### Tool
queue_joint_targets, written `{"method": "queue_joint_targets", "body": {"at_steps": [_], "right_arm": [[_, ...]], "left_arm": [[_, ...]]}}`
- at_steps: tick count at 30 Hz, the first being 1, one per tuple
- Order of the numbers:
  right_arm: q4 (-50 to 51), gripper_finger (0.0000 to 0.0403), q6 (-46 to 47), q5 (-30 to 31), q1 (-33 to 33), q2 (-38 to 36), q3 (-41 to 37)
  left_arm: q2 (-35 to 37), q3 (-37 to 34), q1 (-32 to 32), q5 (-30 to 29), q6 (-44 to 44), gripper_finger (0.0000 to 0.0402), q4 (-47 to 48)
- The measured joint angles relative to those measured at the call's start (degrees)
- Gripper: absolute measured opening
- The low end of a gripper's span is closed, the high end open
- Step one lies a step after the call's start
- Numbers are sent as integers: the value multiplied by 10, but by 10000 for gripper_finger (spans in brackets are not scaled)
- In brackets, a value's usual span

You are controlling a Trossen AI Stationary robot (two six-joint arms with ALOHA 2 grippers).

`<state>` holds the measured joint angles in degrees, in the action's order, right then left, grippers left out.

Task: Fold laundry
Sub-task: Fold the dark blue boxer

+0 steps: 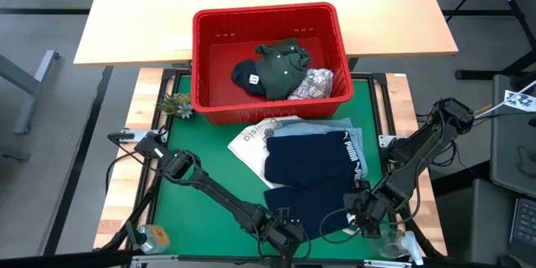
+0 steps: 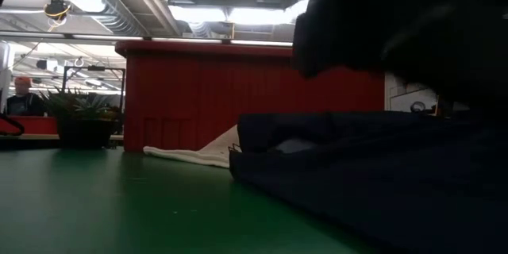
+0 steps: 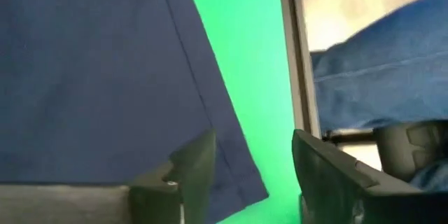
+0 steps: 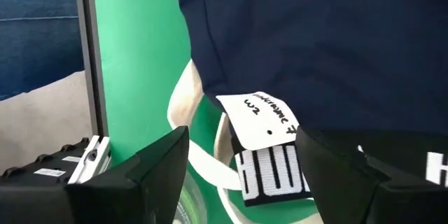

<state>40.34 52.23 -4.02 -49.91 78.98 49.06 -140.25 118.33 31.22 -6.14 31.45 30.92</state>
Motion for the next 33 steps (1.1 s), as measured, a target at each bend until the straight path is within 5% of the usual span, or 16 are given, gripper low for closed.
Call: {"method": "queue_joint_targets", "body": {"at_steps": [23,33], "right_arm": [[0,263,0,-1,0,0,0],[1,263,-49,-42,-7,0,0]], "left_arm": [[-25,-1,6,-24,-2,215,57],[-27,-1,7,-46,-1,120,68]]}}
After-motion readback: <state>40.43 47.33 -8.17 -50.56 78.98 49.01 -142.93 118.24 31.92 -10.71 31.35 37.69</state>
